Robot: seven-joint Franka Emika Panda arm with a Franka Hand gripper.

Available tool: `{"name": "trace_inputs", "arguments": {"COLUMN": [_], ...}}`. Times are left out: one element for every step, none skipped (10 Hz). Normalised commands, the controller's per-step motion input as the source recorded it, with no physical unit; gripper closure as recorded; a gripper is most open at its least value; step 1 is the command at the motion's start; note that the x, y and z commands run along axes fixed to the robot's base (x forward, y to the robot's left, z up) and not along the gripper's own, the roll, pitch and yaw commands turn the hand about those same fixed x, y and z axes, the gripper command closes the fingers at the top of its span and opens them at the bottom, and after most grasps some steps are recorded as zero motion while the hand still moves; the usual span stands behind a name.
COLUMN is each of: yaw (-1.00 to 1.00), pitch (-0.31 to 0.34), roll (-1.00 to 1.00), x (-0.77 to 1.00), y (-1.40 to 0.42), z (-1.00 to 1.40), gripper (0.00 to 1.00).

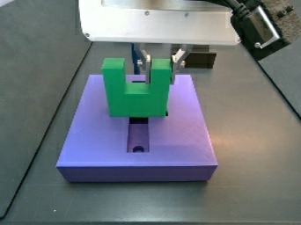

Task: Pick up the green object. Move up. Move to above the board. Insert the green object.
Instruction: Insert the green object.

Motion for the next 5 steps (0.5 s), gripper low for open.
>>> {"name": "trace_inputs", "arguments": {"yaw": [0.02, 0.01, 0.0, 0.03, 0.04], "pitch": [-0.023, -0.066, -0.116, -0.174, -0.247], "roll": [0.03, 0.01, 0.04, 0.05, 0.0], "x": [0.0, 0.02, 0.0, 0.0, -0.13], "y": [0.0, 0.0, -0.02, -0.03, 0.0], "z": [-0.12, -0.27, -0.45, -0.63, -0.79], "gripper": [1.0, 1.0, 1.0, 1.0, 1.0]}}
